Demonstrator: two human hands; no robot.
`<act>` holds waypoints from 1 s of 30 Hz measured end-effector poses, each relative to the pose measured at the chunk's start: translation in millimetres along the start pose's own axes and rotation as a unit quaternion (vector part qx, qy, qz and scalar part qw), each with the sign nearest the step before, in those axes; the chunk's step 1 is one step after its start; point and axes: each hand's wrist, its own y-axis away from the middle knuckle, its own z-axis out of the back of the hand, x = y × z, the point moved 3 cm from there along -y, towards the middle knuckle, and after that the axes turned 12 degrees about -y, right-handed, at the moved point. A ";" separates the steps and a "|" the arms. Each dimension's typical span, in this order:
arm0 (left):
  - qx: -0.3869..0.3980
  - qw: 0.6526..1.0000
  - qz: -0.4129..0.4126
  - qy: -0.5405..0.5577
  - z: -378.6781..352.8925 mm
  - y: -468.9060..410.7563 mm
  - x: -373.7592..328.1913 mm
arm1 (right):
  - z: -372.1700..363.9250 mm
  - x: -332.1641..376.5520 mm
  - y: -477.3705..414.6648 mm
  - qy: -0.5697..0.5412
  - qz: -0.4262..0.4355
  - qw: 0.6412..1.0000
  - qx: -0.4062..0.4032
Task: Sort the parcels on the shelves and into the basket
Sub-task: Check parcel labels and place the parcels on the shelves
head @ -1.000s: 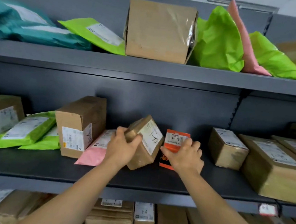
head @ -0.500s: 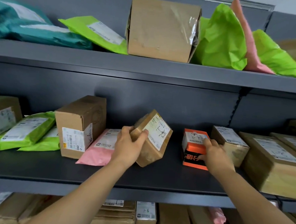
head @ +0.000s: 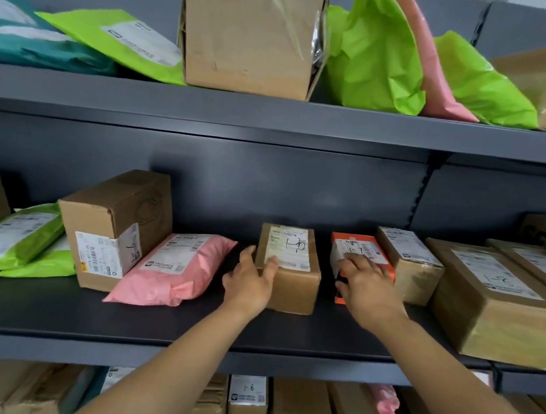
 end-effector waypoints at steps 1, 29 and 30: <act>0.010 1.000 -0.012 0.011 -2.3 -1.3 -0.1 | 0.9 -0.8 0.1 0.000 0.000 1.000 0.003; -0.299 0.911 -0.056 -0.279 216.9 12.6 95.5 | -68.2 230.1 -7.6 -0.069 0.227 0.957 0.168; -0.284 0.918 -0.044 -0.275 217.8 8.6 95.3 | -70.4 228.0 -9.2 -0.065 0.221 0.960 0.157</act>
